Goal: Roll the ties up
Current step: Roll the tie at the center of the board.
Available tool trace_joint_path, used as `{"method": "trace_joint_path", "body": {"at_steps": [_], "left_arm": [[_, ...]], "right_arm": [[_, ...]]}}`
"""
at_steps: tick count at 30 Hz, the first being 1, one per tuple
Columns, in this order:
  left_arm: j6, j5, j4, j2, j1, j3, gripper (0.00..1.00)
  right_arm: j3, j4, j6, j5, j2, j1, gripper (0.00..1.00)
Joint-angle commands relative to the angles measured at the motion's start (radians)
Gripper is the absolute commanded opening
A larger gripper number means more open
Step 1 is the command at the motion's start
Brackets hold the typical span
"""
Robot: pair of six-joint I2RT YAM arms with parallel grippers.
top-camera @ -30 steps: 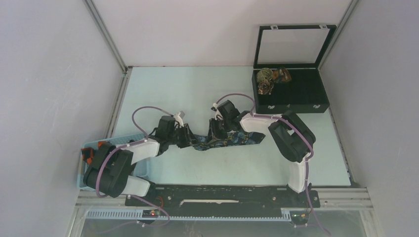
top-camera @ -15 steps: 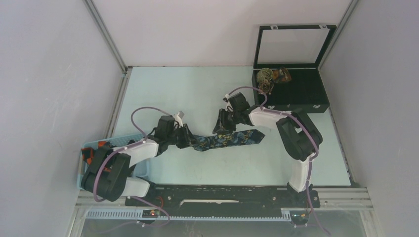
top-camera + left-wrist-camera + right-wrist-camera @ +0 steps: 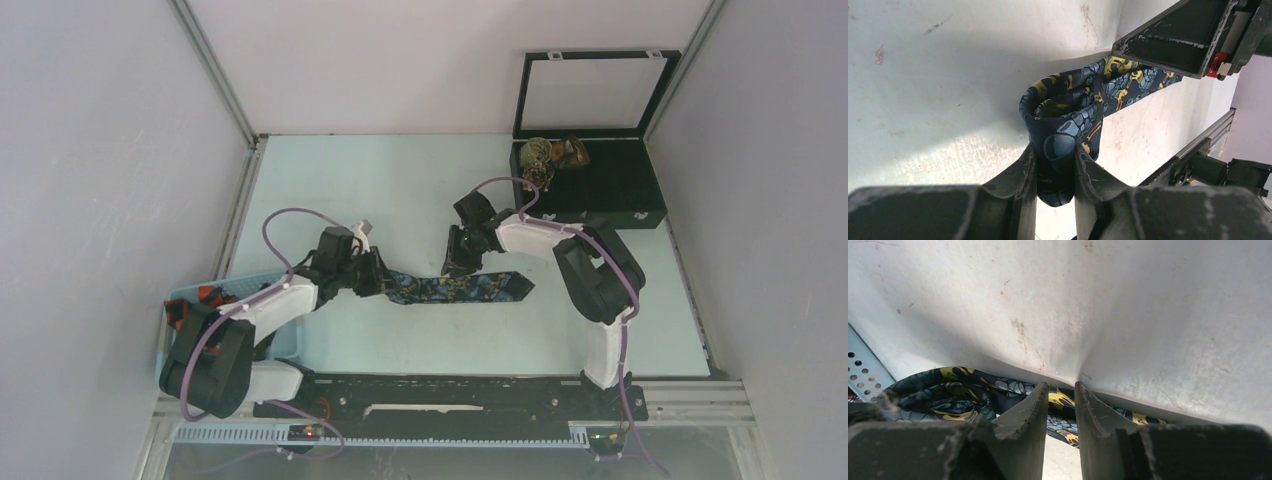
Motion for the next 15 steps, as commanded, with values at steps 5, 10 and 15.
{"method": "trace_joint_path", "body": {"at_steps": [5,10,15], "left_arm": [[0.062,-0.08,-0.099,-0.032,-0.004,0.072,0.12],[0.111,-0.164,-0.187,-0.008,-0.019,0.132,0.11],[0.149,-0.307,-0.297,0.02,-0.079,0.22,0.1]], "right_arm": [[0.014,-0.148,0.029,0.138,-0.045,0.03,0.29],[0.014,-0.138,0.016,0.138,-0.082,0.023,0.29],[0.014,-0.145,-0.004,0.129,-0.118,0.016,0.3]]}}
